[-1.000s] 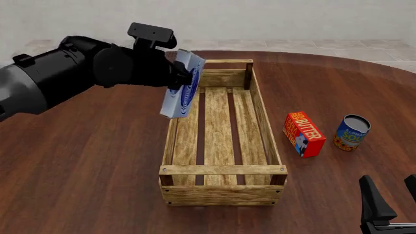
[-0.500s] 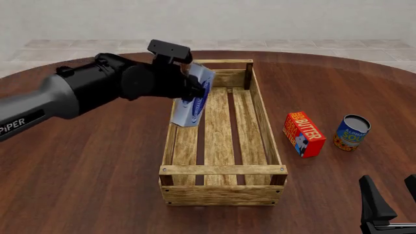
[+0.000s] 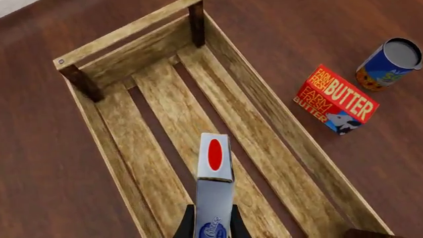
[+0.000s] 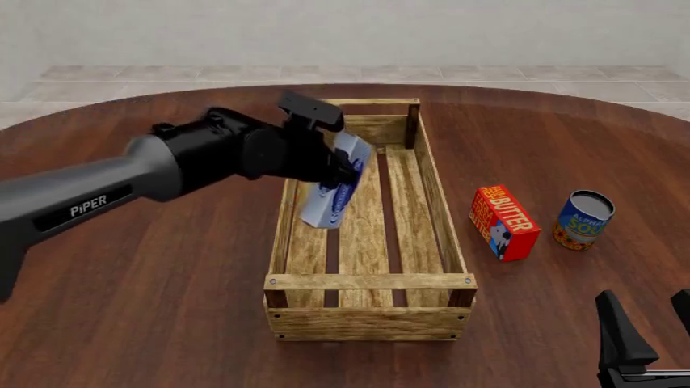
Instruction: Pick up the cream cheese and put it in the tray.
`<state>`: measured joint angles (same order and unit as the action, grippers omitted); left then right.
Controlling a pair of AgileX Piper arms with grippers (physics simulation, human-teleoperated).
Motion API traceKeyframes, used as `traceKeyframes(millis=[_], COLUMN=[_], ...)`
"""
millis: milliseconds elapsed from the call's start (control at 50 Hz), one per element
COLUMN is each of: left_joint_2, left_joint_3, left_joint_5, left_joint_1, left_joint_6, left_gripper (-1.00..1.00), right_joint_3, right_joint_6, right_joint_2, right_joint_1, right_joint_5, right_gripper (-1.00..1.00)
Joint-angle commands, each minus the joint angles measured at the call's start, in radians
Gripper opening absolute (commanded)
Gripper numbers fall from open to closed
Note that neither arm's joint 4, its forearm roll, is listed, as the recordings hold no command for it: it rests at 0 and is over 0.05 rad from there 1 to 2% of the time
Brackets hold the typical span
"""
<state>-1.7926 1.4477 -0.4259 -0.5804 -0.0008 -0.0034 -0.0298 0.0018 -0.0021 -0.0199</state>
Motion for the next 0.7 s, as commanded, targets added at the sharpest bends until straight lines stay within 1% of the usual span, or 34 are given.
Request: traceKeyframes(millis=[20,380,700], left_joint_2=[-0.061,-0.118,-0.163], left_joint_3=[0.050,0.076,0.077], left_joint_5=[-0.038,-0.073,-0.063], left_joint_1=[-0.014,-0.014,-0.027], left_joint_6=[0.052,0.087,0.079], left_gripper=[-1.00,-1.00,-1.00], right_joint_3=[0.000,0.000,0.000], right_joint_6=[0.000,0.000,0.000], right_joint_2=[0.000,0.000,0.000], right_joint_1=[0.000,0.000,0.000], right_joint_5=[0.000,0.000,0.000], right_gripper=[1.00,1.00,1.00])
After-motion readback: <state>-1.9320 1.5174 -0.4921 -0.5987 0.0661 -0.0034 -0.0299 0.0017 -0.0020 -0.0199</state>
